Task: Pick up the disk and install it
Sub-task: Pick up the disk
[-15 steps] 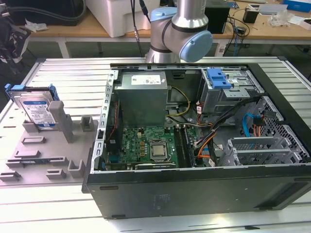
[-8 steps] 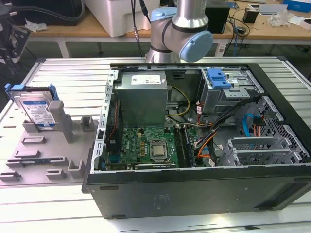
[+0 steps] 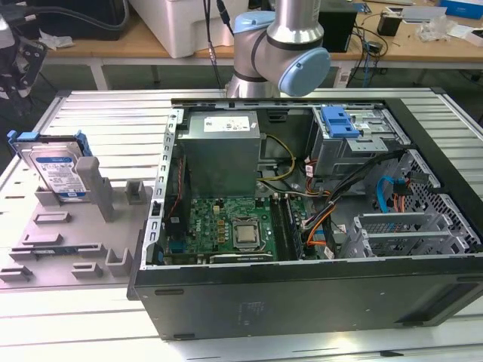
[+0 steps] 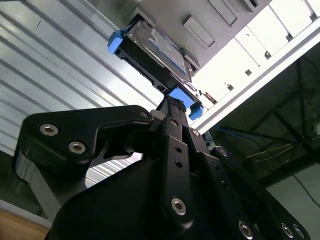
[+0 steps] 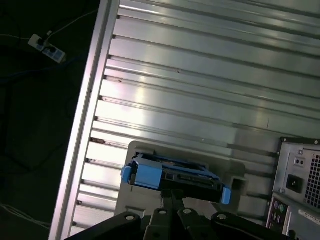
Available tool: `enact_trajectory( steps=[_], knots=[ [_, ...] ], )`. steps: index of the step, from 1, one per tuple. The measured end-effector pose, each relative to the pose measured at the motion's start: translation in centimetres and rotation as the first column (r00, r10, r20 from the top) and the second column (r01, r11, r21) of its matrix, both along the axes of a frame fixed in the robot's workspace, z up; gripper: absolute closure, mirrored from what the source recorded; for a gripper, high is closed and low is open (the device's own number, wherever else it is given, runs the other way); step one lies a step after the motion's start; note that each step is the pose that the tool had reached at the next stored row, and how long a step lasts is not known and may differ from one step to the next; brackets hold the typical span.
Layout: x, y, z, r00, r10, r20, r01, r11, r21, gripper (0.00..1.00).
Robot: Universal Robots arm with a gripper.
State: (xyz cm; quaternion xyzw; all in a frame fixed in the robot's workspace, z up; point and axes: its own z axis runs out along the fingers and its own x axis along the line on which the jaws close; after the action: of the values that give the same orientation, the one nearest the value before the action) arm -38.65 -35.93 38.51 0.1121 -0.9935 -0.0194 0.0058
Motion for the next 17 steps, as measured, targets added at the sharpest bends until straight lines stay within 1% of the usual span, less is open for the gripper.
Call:
enact_trajectory(
  steps=[3, 5, 6, 7, 8, 9, 10, 12, 14, 15, 17],
  knots=[
    [0.00, 0.00, -0.02, 0.9975, 0.070, -0.0001, -0.070, 0.9975, 0.0007, 0.89],
    [0.00, 0.00, -0.04, 0.9916, 0.129, -0.0003, -0.129, 0.9916, 0.0011, 0.76],
    [0.00, 0.00, -0.05, 0.9877, 0.156, -0.0004, -0.156, 0.9877, 0.0013, 0.71],
    [0.00, 0.00, -0.05, 0.9845, 0.176, -0.0004, -0.176, 0.9845, 0.0013, 0.64],
    [0.00, 0.00, -0.07, 0.9809, 0.194, -0.0004, -0.194, 0.9809, 0.0014, 0.64],
    [0.00, 0.00, -0.08, 0.9774, 0.211, -0.0005, -0.211, 0.9774, 0.0014, 0.58],
    [0.00, 0.00, -0.09, 0.9732, 0.230, -0.0006, -0.230, 0.9732, 0.0015, 0.58],
    [0.00, 0.00, -0.12, 0.9646, 0.264, -0.0007, -0.264, 0.9646, 0.0017, 0.58],
    [0.00, 0.00, -0.14, 0.9543, 0.299, -0.0009, -0.299, 0.9543, 0.0017, 0.58],
    [0.00, 0.00, -0.18, 0.9427, 0.334, -0.0008, -0.334, 0.9427, 0.0018, 0.58],
    [0.01, -0.01, -0.22, 0.9279, 0.373, -0.0009, -0.373, 0.9279, 0.0018, 0.58]
  ],
)
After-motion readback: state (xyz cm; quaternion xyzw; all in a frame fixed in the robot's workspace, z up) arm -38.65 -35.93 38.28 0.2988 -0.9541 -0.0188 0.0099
